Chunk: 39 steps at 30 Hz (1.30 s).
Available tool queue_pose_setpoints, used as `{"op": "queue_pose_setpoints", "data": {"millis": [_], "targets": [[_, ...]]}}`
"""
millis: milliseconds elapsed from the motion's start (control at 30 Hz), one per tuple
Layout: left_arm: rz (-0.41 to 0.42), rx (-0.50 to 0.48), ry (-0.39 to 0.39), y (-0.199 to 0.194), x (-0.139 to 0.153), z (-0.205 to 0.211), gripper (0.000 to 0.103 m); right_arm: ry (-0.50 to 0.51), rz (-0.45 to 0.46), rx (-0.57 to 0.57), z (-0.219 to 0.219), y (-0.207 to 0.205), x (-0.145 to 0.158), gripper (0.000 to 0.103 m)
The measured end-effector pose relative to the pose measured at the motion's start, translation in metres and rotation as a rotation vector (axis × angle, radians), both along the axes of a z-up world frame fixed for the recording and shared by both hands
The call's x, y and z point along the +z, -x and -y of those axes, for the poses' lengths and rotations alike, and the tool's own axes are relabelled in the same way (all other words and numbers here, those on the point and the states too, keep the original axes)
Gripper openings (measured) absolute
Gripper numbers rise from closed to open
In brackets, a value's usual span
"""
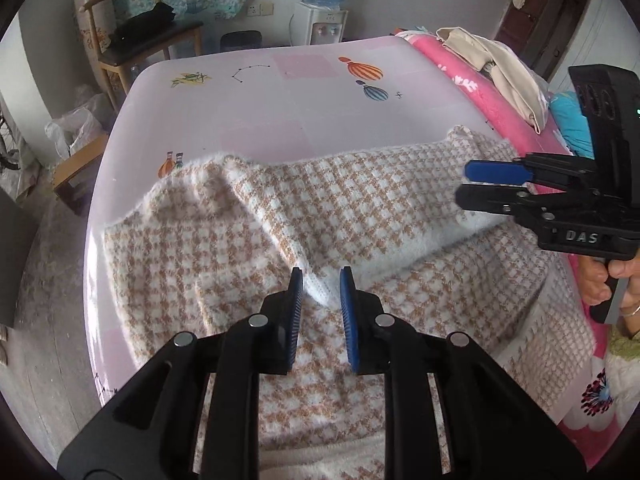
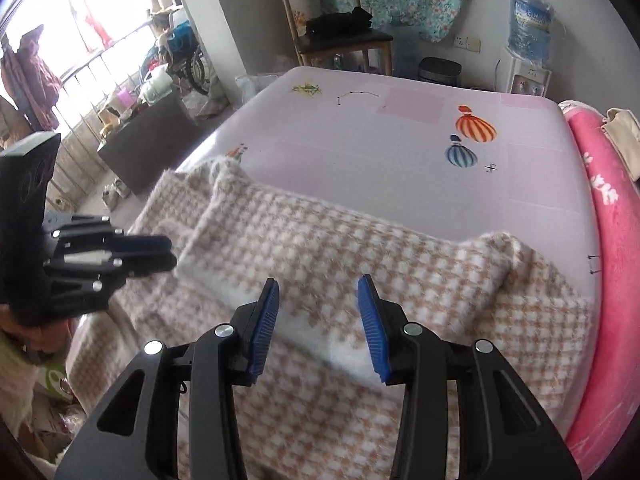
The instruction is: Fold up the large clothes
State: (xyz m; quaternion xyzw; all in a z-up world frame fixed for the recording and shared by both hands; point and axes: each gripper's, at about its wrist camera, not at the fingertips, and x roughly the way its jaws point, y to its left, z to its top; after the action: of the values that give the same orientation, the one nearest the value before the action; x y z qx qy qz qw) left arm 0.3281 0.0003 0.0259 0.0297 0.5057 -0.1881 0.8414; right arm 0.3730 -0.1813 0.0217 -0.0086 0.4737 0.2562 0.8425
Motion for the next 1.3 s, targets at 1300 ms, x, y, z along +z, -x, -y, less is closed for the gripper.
{"op": "queue_pose_setpoints", "data": {"millis": [1300], "targets": [[0.016, 0.201, 0.170, 0.156, -0.052, -0.105, 0.032, -0.044, -0.140, 0.014, 0.008, 0.205, -0.051, 0.074]]}}
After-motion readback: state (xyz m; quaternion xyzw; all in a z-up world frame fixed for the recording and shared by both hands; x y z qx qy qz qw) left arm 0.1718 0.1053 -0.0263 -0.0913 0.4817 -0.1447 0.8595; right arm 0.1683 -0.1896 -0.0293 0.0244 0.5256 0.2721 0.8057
